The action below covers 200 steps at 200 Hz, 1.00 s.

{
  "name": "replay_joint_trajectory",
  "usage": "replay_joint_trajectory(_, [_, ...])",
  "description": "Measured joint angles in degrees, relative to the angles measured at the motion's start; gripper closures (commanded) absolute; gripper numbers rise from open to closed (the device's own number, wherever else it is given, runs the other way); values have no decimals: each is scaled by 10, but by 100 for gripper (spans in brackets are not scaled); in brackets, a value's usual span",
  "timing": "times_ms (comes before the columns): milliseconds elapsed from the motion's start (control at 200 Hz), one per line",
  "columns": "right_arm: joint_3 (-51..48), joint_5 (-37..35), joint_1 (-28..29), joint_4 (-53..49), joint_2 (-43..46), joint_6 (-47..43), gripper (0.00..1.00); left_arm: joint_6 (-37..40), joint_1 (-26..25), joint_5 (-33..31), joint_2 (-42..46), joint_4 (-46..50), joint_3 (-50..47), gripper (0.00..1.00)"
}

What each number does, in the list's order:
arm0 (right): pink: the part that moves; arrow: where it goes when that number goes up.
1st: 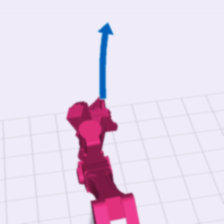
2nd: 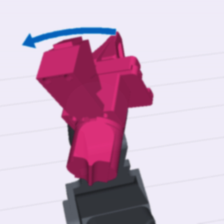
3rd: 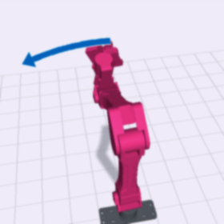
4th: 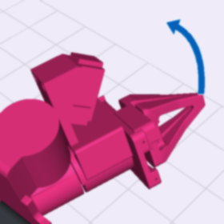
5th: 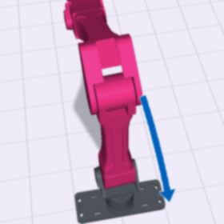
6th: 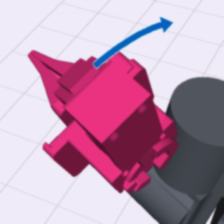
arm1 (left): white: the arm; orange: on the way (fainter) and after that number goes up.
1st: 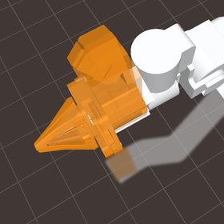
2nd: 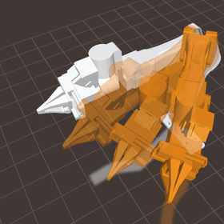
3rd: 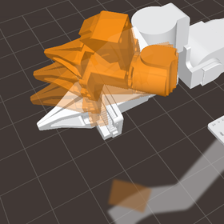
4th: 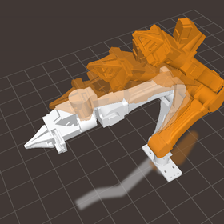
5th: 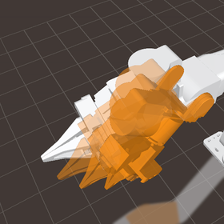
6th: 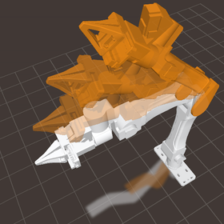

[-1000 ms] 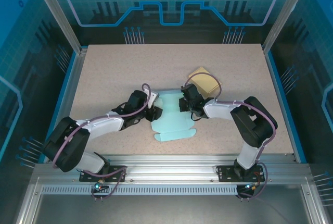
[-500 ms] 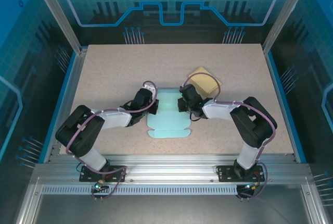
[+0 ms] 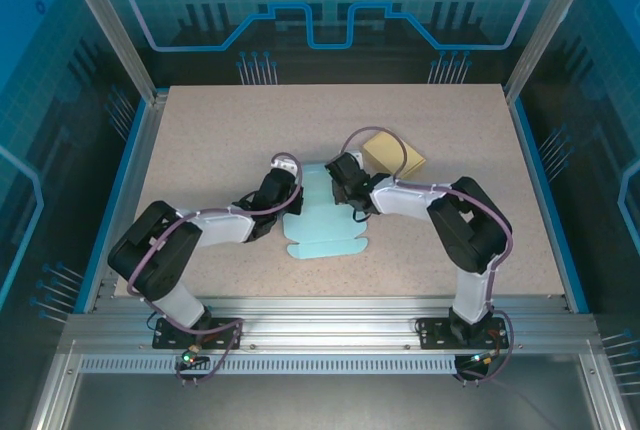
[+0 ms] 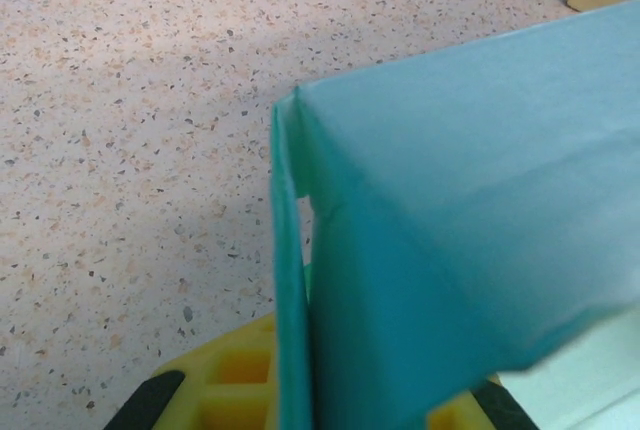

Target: Fold the paper box

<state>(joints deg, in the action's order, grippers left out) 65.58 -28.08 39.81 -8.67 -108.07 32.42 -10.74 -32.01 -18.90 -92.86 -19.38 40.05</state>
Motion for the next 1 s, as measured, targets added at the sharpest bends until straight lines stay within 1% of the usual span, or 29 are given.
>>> replay_joint_trajectory(120, [37, -33, 7, -34, -23, 14, 100, -14, 0, -7, 4, 6, 0, 100])
replay_joint_trajectory(205, [56, -52, 14, -59, -33, 31, 100, -26, -2, -21, 4, 9, 0, 100])
replay_joint_trajectory(305, [58, -58, 22, -67, -34, 45, 100, -45, -9, -55, 4, 16, 0, 100])
replay_joint_trajectory(415, [57, -56, 30, -64, -34, 54, 100, -71, -20, -105, -8, 40, 16, 100])
replay_joint_trajectory(490, [57, -56, 31, -63, -34, 58, 100, -87, -26, -139, -28, 65, 43, 98])
replay_joint_trajectory(590, [59, -56, 32, -65, -35, 66, 100, -106, -31, -174, -57, 97, 79, 98])
replay_joint_trajectory(685, [65, -46, 30, -68, -40, 68, 100, -125, -34, -190, -75, 112, 94, 97])
replay_joint_trajectory(805, [71, -29, 28, -70, -51, 68, 100, -139, -34, -195, -87, 122, 98, 97])
replay_joint_trajectory(840, [72, -25, 27, -70, -54, 68, 100, -144, -34, -194, -89, 123, 98, 94])
replay_joint_trajectory(950, [75, -24, 26, -74, -57, 69, 100, -147, -34, -194, -90, 123, 97, 75])
replay_joint_trajectory(1001, [77, -28, 27, -82, -57, 70, 100, -150, -33, -195, -90, 122, 96, 69])
